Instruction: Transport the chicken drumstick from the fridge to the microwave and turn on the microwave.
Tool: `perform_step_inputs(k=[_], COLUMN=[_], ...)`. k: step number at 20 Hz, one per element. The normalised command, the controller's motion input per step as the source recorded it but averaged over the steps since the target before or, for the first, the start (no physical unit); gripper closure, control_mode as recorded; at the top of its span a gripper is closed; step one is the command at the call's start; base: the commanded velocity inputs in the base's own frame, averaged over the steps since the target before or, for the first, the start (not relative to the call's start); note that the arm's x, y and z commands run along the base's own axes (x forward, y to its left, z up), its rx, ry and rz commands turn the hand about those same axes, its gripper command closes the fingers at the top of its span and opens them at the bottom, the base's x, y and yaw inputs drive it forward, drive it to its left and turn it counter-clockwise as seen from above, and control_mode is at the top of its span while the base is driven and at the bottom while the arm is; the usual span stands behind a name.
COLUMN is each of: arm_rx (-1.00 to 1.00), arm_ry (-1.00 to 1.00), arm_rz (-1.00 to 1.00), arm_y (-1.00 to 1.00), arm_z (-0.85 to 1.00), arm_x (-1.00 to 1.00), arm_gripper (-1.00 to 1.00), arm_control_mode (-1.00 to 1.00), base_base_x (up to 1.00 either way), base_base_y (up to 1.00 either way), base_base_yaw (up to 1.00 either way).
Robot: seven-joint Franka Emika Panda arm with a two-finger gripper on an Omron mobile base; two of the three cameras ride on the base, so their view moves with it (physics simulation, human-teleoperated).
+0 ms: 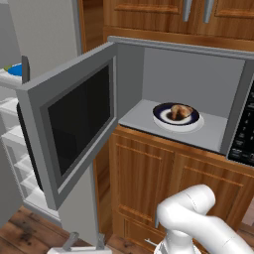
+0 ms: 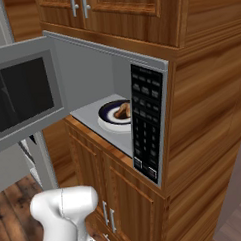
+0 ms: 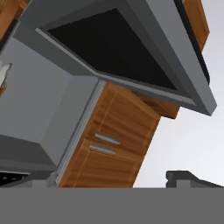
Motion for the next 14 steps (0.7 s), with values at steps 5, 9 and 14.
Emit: perform_step_inputs(k=[5,9,14], arm_rx=[-0.07,-0.03,-0.03], arm_ry=[0.0,0.0,0.0], arm_rz=[-0.07,-0.07,-0.07], arm_y=[0.27,0.23,0.2], arm_z=[-0.19,-0.15,-0.24], arm_x=[0.23,0.23,0.24], arm_gripper=[-1.0,-1.0,-1.0], arm_control_mode=[-1.0,-1.0,-1.0], base_base_x=[0.0,0.0,0.0], base_base_y=[0.0,0.0,0.0], base_base_yaw=[0.0,0.0,0.0])
